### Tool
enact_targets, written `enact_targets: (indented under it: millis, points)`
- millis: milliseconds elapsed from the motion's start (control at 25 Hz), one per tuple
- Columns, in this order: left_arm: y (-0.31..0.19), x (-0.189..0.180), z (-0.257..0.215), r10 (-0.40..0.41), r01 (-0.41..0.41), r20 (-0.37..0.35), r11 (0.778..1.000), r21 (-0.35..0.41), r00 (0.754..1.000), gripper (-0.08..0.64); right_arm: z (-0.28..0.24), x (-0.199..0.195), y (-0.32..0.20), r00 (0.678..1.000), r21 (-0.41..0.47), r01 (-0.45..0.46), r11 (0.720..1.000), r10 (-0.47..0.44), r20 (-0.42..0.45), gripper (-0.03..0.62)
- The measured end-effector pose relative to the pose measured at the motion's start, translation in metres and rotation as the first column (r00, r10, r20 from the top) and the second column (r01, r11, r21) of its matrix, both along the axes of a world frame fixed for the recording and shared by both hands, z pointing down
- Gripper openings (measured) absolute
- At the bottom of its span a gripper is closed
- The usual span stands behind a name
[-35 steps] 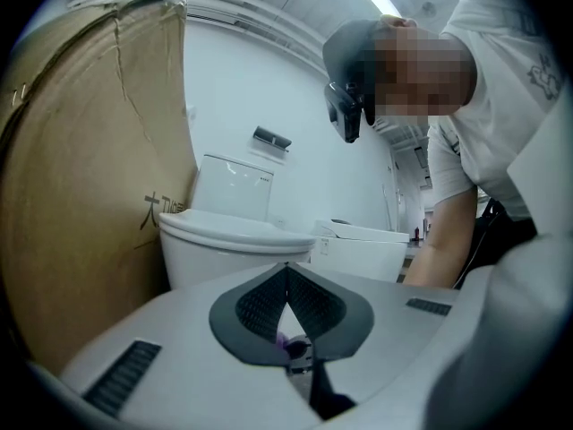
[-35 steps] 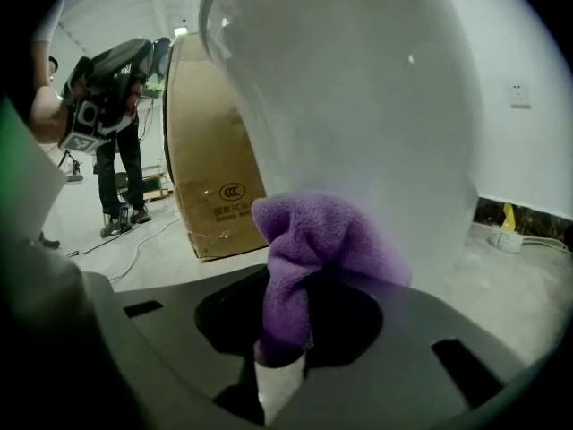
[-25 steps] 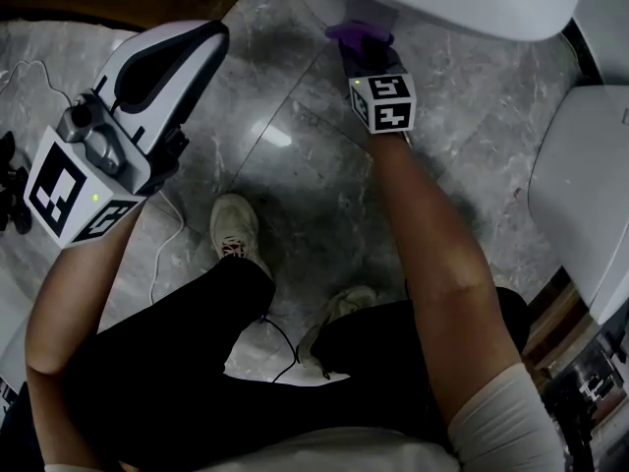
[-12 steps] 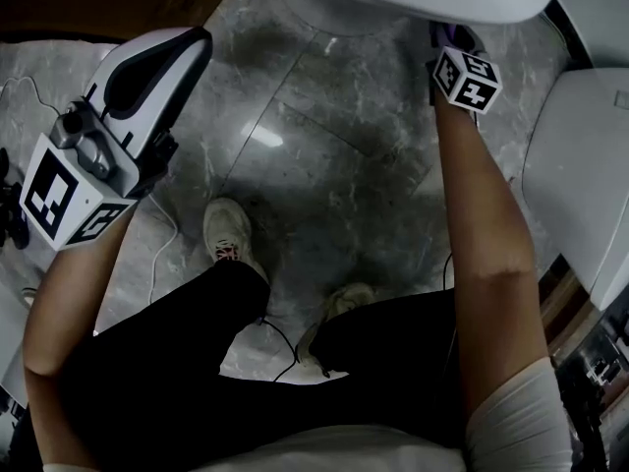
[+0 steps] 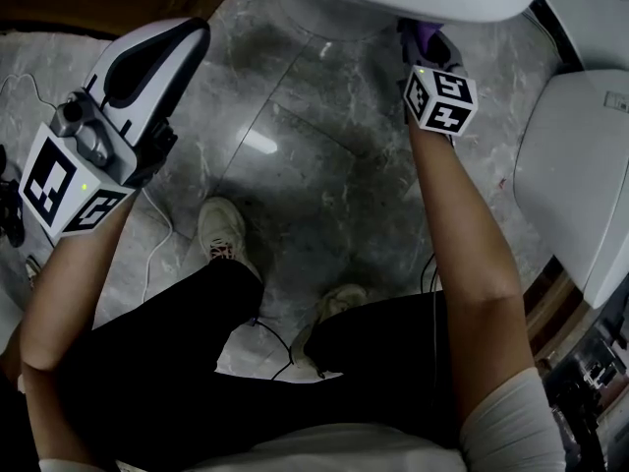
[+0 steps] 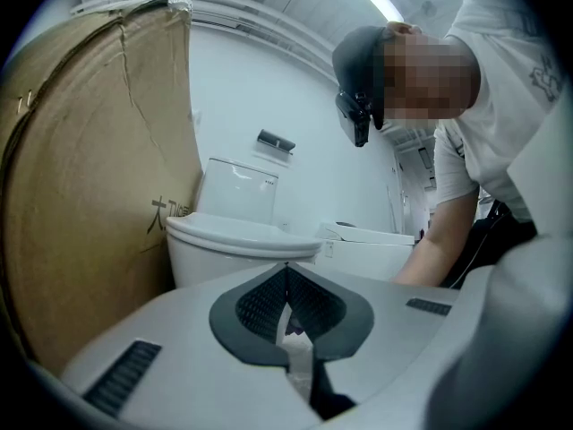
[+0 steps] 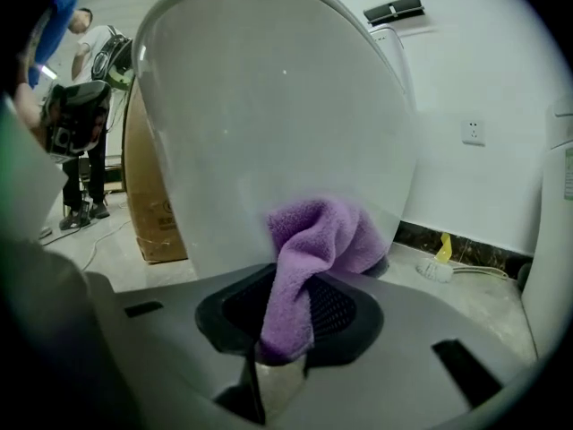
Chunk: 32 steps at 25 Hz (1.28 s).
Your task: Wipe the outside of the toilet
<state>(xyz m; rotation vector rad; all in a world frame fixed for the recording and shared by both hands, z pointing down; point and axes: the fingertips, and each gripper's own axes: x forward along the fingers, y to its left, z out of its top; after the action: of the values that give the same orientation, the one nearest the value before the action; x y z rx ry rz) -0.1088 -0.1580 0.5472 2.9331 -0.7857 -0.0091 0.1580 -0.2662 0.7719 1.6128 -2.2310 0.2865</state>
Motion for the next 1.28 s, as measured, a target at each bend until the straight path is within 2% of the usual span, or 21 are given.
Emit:
enact_targets:
  millis: [120,200,280,360,440,560,760,1080,1200,1280]
  points:
    - [0.003,0.006,-0.002,0.007,-0.007,0.001,1.000,0.003,1.000,0.006,-0.004,-0.026,0.019,0.999,0.007,0.035,0.999,-0.035,0.027,0.084]
    - [0.005,0.010,-0.003,0.014,-0.014,0.004,1.000,0.006,1.000,0.006,-0.009,-0.054,0.033,0.994,0.026,0.109,0.994,-0.109,0.012,0.084]
    - [0.007,0.013,-0.002,0.020,-0.020,0.009,1.000,0.009,1.000,0.006,-0.023,-0.097,0.047,0.972,0.063,0.234,0.970,-0.234,-0.009,0.084]
    - [0.007,0.015,0.000,0.018,-0.019,0.017,1.000,0.009,1.000,0.006,-0.049,-0.146,0.055,0.940,0.105,0.337,0.936,-0.340,0.006,0.084]
    - [0.007,0.015,0.002,0.010,-0.010,0.024,1.000,0.007,1.000,0.006,-0.076,-0.183,0.051,0.926,0.127,0.363,0.923,-0.373,0.061,0.084]
    - [0.006,0.013,-0.001,-0.004,0.004,0.025,1.000,0.011,1.000,0.006,-0.091,-0.202,0.048,0.926,0.125,0.344,0.930,-0.359,0.118,0.083]
    - [0.006,0.015,-0.002,-0.009,0.009,0.027,1.000,0.011,1.000,0.006,-0.087,-0.179,0.054,0.925,0.127,0.361,0.924,-0.372,0.076,0.083]
    - [-0.004,0.013,0.011,-0.028,0.029,0.036,0.999,-0.015,0.999,0.006,-0.088,-0.091,0.062,0.924,0.105,0.381,0.919,-0.383,-0.003,0.083]
    - [-0.009,0.014,0.012,-0.028,0.029,0.032,0.999,-0.028,0.999,0.006,-0.096,-0.053,0.054,0.942,0.103,0.332,0.937,-0.335,0.004,0.084]
    - [-0.008,0.016,0.013,-0.017,0.018,0.032,0.999,-0.036,0.999,0.006,-0.100,-0.019,0.046,0.965,0.093,0.256,0.962,-0.260,0.037,0.084]
